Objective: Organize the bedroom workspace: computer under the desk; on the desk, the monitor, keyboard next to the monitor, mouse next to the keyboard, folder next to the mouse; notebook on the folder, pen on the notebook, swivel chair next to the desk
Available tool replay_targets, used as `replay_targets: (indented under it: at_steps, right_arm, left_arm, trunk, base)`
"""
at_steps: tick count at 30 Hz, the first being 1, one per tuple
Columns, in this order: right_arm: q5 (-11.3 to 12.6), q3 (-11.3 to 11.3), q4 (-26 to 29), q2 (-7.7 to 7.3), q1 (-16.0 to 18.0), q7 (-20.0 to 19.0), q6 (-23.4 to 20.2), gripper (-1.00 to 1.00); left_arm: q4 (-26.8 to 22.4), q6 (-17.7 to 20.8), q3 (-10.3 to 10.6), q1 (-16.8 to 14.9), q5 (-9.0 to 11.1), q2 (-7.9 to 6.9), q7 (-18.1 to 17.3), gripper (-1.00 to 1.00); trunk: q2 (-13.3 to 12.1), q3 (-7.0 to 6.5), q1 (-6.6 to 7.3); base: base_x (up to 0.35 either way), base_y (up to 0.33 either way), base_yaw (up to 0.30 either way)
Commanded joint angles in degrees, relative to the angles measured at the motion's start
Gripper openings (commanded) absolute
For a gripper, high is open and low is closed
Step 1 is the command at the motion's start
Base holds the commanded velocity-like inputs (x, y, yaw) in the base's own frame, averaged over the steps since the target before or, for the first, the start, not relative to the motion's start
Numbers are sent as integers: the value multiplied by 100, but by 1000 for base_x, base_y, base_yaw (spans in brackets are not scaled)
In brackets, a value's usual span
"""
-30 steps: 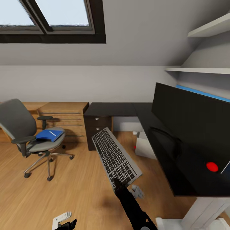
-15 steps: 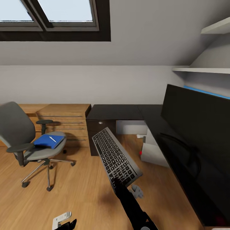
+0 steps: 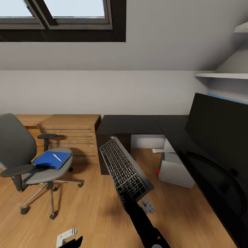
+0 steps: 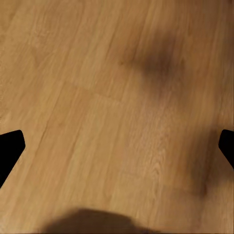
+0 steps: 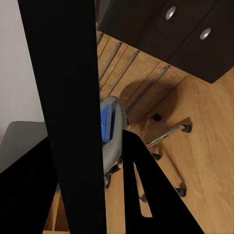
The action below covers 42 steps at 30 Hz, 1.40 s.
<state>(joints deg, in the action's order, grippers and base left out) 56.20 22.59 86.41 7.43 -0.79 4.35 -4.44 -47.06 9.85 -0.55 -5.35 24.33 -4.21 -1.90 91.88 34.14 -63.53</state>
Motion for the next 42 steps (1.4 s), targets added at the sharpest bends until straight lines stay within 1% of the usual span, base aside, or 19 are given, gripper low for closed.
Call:
replay_targets:
  at_steps: [1, 4, 13, 17, 22, 27, 29, 31, 32, 33, 34, 35, 36, 37, 38, 39, 40, 41, 42]
  right_arm:
    - [40, 0, 16, -3, 0, -39, -22, -100]
    - [37, 0, 5, -5, 0, -121, -22, -100]
    - [39, 0, 6, -7, 0, -127, -22, -100]
    - [40, 0, 14, -88, 0, -127, -22, -100]
    - [40, 0, 45, -111, 0, -117, -21, -100]
    - [40, 11, 116, -69, 2, -57, -10, -100]
    - [40, 3, 165, -34, 12, 29, 1, -100]
    - [40, -3, 205, 33, 47, 230, 7, -100]
    - [43, -7, 219, 73, 117, 422, 9, -100]
    - [46, -9, 222, 88, 176, 523, 12, -100]
    - [53, -20, 225, 111, 342, 722, 28, -100]
    - [58, -28, 224, 118, 445, 815, 43, -100]
    - [76, -80, 175, 133, 804, 1069, 103, -100]
    - [113, -253, -147, 156, 1373, 1398, 250, -100]
    - [177, -384, -395, 165, 1679, 1529, 355, -100]
    - [302, -540, -648, 170, 1973, 1619, 464, -100]
    - [653, -810, -1005, 172, 2332, 1694, 589, -100]
    - [1103, -1055, -1268, 165, 2530, 1723, 661, -100]
    - [1404, -1185, -1382, 156, 2606, 1731, 691, -100]
  left_arm:
    - [-5, 34, -6, -1, 56, -1, -19, 100]
    - [-5, 34, -6, -1, 55, -1, -14, 100]
    - [-5, 34, -6, -1, 54, -1, -12, 100]
    - [-5, 34, -6, -1, 51, -1, -12, 100]
    - [-5, 34, -4, -1, 46, 2, -6, 100]
    - [-5, 34, 9, -1, 46, 14, -3, 100]
    - [-5, 34, 10, -1, 46, 16, -3, 100]
    - [-5, 34, 11, -1, 46, 16, -3, 100]
    - [-5, 34, 11, -1, 46, 16, -3, 100]
    - [-5, 34, 11, -1, 46, 17, -3, 100]
    - [-5, 34, 11, -1, 46, 17, -3, 100]
    - [-5, 34, 11, -1, 46, 17, -3, 100]
    - [-5, 34, 11, -1, 44, 17, -6, 100]
    - [-5, 34, 11, -1, 40, 17, -9, 100]
    - [-5, 34, 11, -1, 39, 17, -10, 100]
    - [-5, 34, 11, -1, 38, 17, -8, 100]
    - [-5, 34, 11, -1, 37, 21, -8, 100]
    - [-5, 34, 11, -1, 39, 23, -8, 100]
    - [-5, 34, 15, -1, 41, 24, -6, 100]
  trunk:
    - [2, 5, -3]
    - [2, 5, -3]
    - [2, 5, -3]
    - [2, 5, -3]
    - [2, 5, -3]
    - [2, 5, -3]
    - [2, 5, -3]
    - [2, 5, -3]
    - [2, 5, -3]
    - [2, 5, -3]
    - [2, 5, -3]
    - [2, 5, -3]
    - [2, 5, -3]
    - [2, 5, -3]
    - [2, 5, -3]
    - [2, 5, -3]
    - [2, 5, -3]
    - [2, 5, -3]
    - [2, 5, -3]
  base:
    - [317, 191, 0]
    - [319, 147, 0]
    - [325, 17, 0]
    - [326, 1, 0]
    - [309, 0, 0]
    - [100, 0, 0]
    - [21, 0, 0]
    - [11, 0, 0]
    - [6, 0, 0]
    - [5, 0, 0]
    - [3, 0, 0]
    - [3, 0, 0]
    - [1, 0, 0]
    - [0, 0, 0]
    - [0, 0, 0]
    - [0, 0, 0]
    - [0, 0, 0]
    - [0, 0, 0]
    - [0, 0, 0]
